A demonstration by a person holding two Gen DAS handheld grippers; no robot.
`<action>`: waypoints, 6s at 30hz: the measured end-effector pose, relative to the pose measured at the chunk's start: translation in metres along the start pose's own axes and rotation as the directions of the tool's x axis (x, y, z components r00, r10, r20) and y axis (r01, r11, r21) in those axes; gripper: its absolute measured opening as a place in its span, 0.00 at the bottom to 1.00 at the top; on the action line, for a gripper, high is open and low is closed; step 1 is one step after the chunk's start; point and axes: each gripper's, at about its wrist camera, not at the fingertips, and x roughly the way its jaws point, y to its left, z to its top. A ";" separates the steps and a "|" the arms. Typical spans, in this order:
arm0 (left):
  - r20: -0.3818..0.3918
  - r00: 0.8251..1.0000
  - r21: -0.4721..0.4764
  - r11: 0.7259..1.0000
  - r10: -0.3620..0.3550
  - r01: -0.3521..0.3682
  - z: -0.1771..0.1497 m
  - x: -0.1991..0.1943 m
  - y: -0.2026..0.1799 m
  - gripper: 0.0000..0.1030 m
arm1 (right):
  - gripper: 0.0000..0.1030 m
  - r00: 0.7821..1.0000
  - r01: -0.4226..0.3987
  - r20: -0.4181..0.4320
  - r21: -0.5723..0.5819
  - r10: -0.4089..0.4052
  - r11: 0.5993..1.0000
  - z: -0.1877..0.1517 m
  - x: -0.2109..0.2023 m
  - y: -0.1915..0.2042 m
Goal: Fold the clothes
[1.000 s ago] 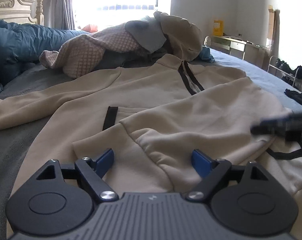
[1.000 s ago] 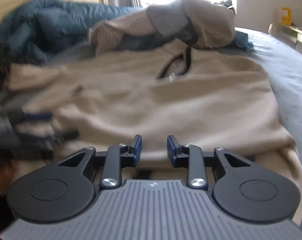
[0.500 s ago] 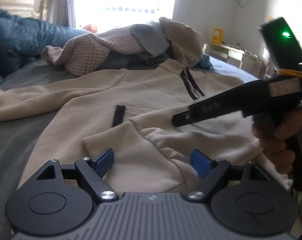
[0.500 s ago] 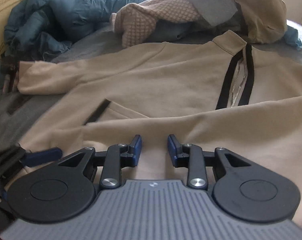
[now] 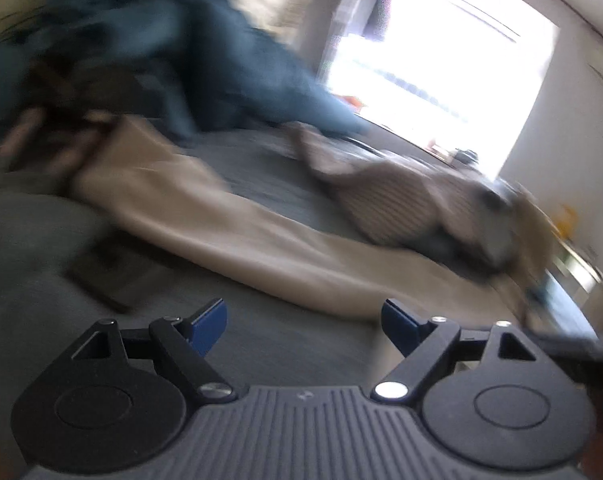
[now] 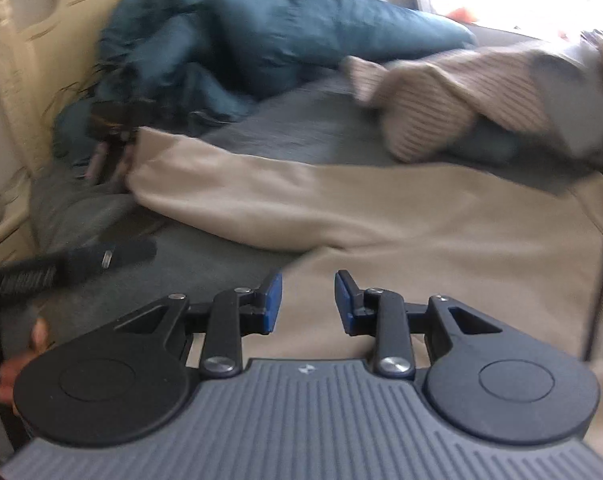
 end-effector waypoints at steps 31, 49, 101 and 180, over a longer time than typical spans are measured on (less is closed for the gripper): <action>-0.030 0.982 -0.353 0.917 0.185 -0.183 0.070 0.109 0.134 0.28 | 0.26 0.998 0.035 -0.021 -0.643 -0.064 0.765 0.014 0.144 0.128; 0.133 0.988 -0.139 0.988 0.081 -0.063 0.076 0.068 0.058 0.15 | 0.07 0.999 0.043 -0.013 -0.343 -0.050 0.939 0.020 0.121 0.111; -0.246 0.891 0.738 0.522 -0.381 0.427 -0.135 -0.017 -0.213 0.56 | 0.43 0.949 -0.315 0.291 0.910 0.124 0.268 -0.196 -0.131 -0.173; -0.346 0.737 0.607 0.461 -0.581 0.648 -0.201 -0.087 -0.258 0.15 | 0.05 0.939 -0.071 0.261 0.781 -0.222 0.621 -0.227 -0.239 -0.136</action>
